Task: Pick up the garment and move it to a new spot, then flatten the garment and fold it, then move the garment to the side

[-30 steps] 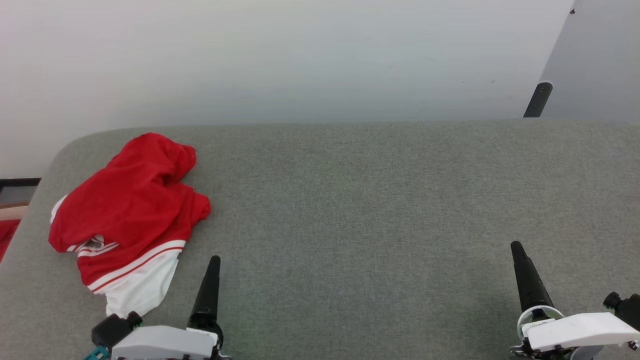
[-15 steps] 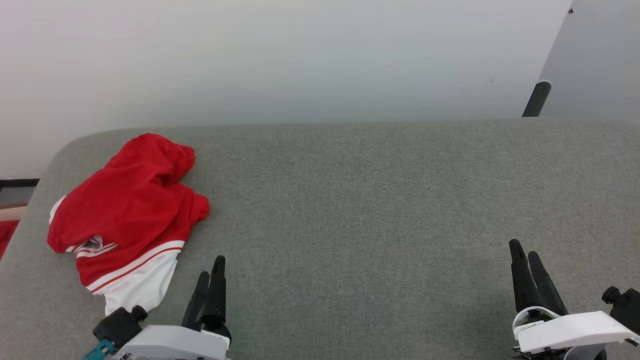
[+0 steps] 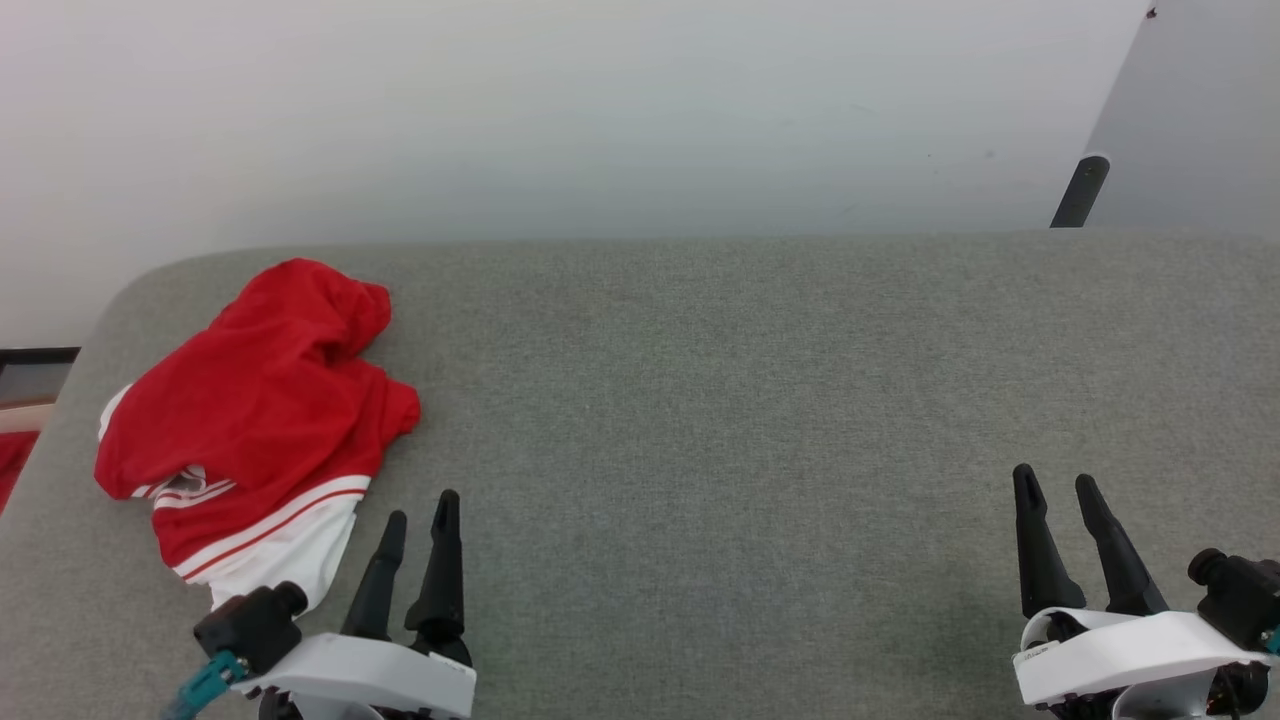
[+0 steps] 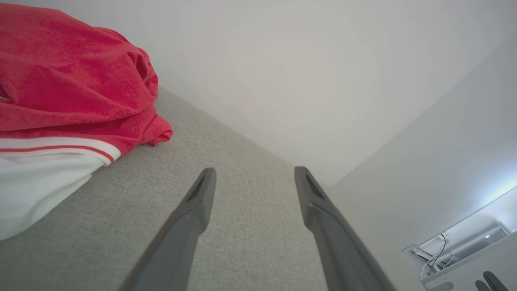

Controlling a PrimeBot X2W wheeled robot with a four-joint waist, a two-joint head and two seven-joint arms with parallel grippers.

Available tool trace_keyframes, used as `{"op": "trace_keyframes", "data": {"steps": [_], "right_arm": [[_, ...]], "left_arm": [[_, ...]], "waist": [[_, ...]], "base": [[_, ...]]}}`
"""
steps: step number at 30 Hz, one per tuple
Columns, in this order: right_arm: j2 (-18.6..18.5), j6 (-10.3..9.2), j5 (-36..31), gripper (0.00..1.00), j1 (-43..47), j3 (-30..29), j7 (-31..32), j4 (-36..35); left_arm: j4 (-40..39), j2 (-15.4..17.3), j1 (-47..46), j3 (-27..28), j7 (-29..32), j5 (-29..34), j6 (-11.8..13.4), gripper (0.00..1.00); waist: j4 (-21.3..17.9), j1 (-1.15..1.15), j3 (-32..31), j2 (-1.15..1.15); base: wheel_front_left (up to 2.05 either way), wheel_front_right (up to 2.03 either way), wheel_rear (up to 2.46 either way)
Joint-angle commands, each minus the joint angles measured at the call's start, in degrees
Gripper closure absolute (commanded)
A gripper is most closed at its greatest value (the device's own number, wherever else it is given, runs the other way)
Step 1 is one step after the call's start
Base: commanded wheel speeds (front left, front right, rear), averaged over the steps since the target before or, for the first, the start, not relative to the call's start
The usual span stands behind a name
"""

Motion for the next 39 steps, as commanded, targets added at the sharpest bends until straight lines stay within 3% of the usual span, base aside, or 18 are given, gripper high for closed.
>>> {"op": "trace_keyframes", "data": {"steps": [1,14,39], "right_arm": [[0.1,0.03,-1.7,0.0,-0.6,-0.2,-0.5,-0.7],[0.7,0.03,-13.6,0.0,0.2,-0.6,-2.1,-1.8],[1.1,0.03,-27.7,0.0,1.5,-0.4,-4.8,-2.7]], "left_arm": [[-0.6,0.0,-0.7,0.2,-0.4,1.4,0.1,0.0],[-3.3,-0.1,-0.5,0.7,-2.1,18.2,0.0,0.0],[-8.6,0.4,1.8,1.0,-4.7,32.8,0.0,0.0]], "waist": [[0.1,0.0,0.0,0.0],[0.9,0.0,0.1,0.0],[1.7,0.0,-1.1,0.0]], "base": [[0.0,0.0,0.0],[0.0,0.0,0.0],[0.0,0.0,0.0]]}}
